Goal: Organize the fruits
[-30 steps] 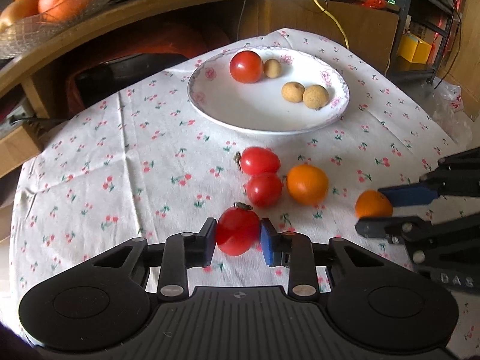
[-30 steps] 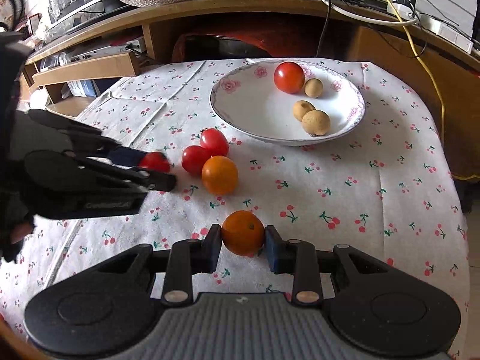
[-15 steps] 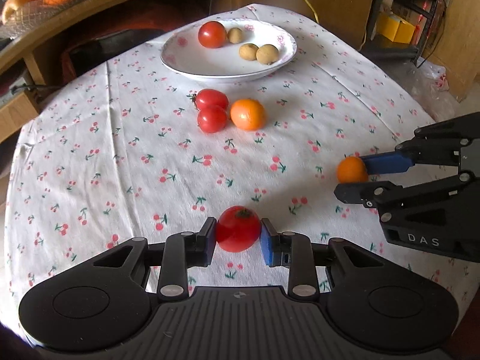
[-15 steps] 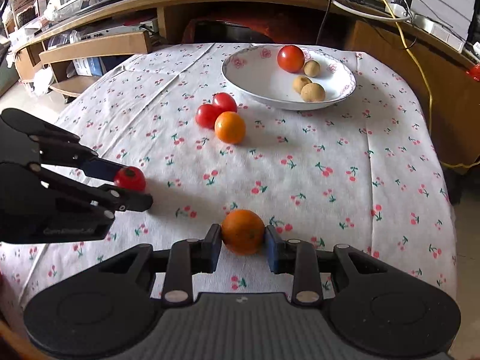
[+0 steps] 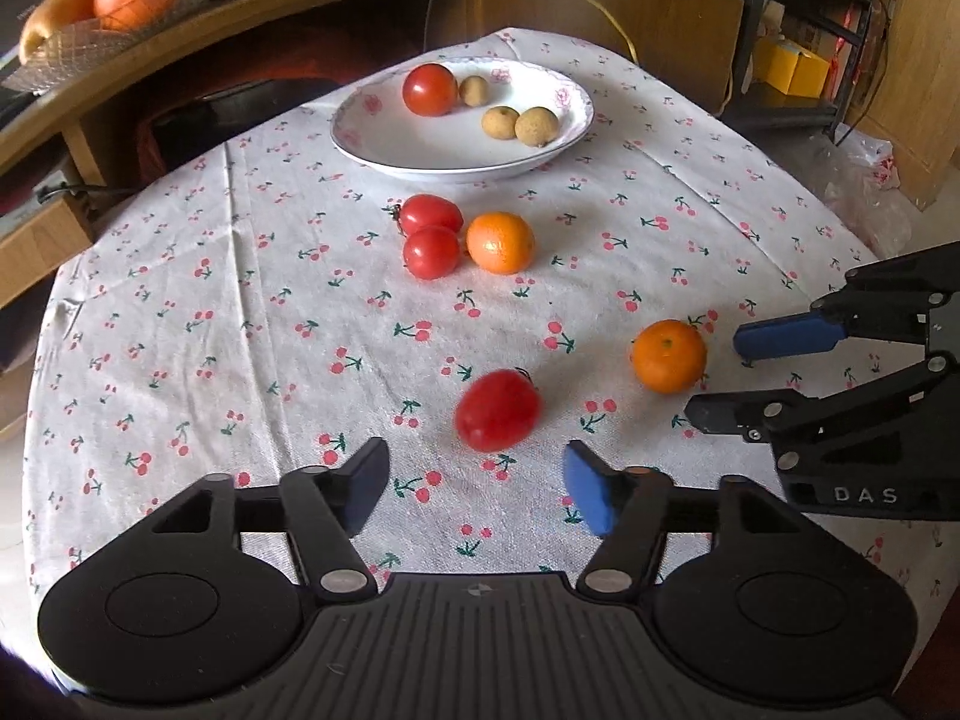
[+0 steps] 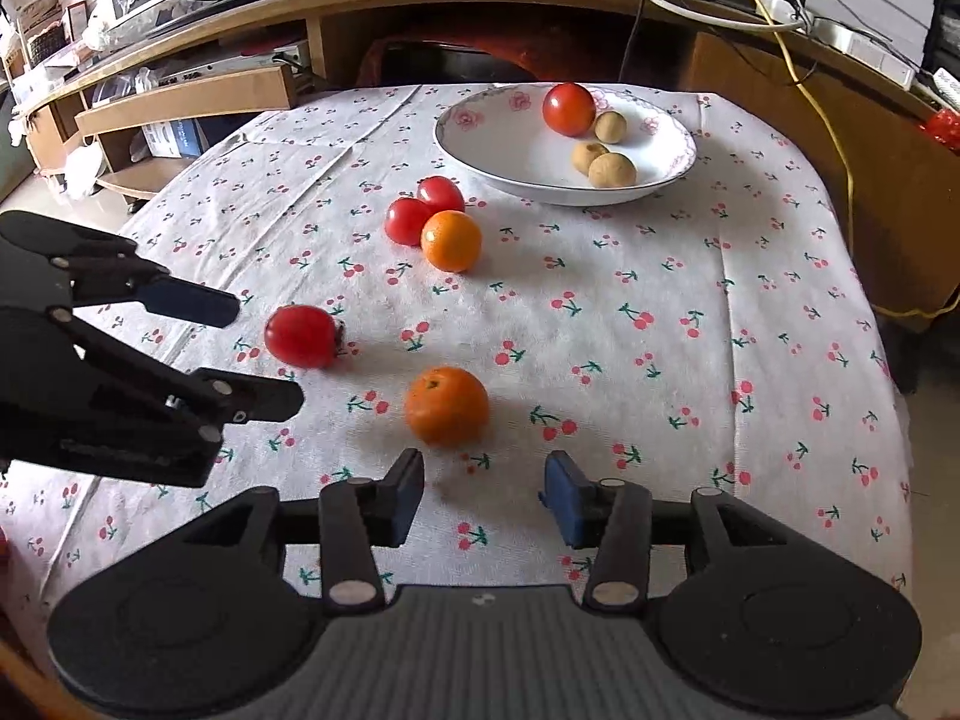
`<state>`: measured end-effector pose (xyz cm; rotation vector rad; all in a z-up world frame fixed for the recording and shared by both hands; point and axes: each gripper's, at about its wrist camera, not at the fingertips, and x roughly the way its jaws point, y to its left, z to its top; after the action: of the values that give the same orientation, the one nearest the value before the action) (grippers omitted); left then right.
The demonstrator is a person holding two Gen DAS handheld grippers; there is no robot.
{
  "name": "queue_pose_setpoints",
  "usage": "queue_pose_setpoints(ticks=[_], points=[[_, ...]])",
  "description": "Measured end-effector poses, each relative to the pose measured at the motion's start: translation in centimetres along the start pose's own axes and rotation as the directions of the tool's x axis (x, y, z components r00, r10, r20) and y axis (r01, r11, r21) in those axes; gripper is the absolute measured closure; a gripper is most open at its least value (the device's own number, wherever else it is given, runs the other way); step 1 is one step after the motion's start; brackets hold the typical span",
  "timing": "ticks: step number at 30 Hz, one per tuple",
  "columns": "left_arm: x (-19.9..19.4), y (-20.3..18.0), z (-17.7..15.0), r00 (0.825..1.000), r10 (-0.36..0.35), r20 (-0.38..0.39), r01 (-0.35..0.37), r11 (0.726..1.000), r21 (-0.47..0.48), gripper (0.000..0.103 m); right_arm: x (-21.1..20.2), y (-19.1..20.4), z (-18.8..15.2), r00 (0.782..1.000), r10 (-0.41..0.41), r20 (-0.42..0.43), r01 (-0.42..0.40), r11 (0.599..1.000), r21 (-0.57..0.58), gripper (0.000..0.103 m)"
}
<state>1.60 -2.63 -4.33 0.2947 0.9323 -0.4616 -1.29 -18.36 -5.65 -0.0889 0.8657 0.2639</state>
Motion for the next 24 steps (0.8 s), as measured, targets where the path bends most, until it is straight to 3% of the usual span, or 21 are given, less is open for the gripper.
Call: queue_pose_setpoints(ticks=[20, 24], points=[[1.6, -0.2, 1.4, 1.000, 0.011, -0.003, -0.011, 0.999, 0.037, 0.031, 1.1, -0.2, 1.3, 0.998, 0.053, 0.027, -0.052, 0.999, -0.007, 0.057], [1.8, -0.4, 1.4, 1.000, 0.016, -0.007, -0.016, 0.998, 0.055, 0.035, 1.5, -0.1, 1.5, 0.998, 0.048, 0.031, -0.047, 0.999, -0.016, 0.057]])
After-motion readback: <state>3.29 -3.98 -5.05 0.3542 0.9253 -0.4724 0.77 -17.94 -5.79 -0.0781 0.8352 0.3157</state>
